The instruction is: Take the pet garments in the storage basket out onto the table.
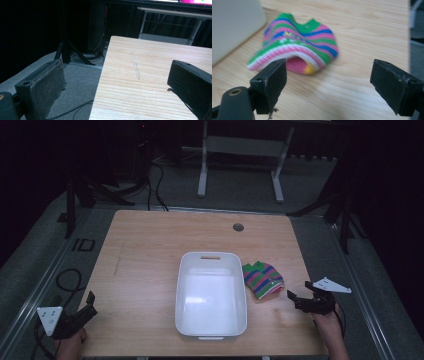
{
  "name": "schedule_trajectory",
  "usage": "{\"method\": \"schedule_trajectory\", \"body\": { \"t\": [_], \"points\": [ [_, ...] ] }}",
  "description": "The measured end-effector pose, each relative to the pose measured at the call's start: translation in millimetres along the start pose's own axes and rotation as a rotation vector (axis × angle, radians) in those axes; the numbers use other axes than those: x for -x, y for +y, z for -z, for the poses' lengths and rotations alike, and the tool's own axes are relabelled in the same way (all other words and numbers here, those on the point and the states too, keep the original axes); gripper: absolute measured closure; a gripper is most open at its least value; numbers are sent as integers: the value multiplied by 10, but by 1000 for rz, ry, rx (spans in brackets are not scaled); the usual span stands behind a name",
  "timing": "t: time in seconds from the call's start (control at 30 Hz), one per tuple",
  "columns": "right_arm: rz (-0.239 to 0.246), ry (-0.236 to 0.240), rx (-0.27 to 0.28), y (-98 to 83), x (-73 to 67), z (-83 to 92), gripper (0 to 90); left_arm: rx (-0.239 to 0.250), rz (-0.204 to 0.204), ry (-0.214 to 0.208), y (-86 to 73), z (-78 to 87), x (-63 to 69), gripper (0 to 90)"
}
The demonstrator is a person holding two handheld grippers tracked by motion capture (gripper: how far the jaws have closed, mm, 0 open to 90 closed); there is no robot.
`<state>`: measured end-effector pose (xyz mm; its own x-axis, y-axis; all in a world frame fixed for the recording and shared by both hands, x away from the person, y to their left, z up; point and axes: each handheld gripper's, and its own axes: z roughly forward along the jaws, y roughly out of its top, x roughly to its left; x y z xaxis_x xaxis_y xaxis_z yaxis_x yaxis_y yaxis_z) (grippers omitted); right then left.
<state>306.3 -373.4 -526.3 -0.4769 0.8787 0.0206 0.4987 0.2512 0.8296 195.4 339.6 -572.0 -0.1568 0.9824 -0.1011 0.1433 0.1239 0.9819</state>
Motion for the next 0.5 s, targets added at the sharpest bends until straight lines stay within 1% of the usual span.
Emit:
{"method": "schedule_trajectory", "body": {
  "t": [0.07, 0.13, 0.2, 0.33, 0.5],
  "points": [
    [-11, -35, 17, -73, 14, 28, 137, -2, 1, 1, 1, -1, 0, 18],
    [-22, -61, 21, -139, 23, 50, 137, -1, 0, 2, 1, -1, 1, 18],
    [-32, -73, 35, -198, 23, 78, 137, -1, -3, 3, 0, 1, 2, 18],
    [-54, -69, 46, -293, 0, 129, 138, -2, -3, 2, 1, 0, 2, 18],
    [-61, -137, 92, -410, -46, 170, 138, -2, -4, 2, 1, 0, 2, 18]
  ]
}}
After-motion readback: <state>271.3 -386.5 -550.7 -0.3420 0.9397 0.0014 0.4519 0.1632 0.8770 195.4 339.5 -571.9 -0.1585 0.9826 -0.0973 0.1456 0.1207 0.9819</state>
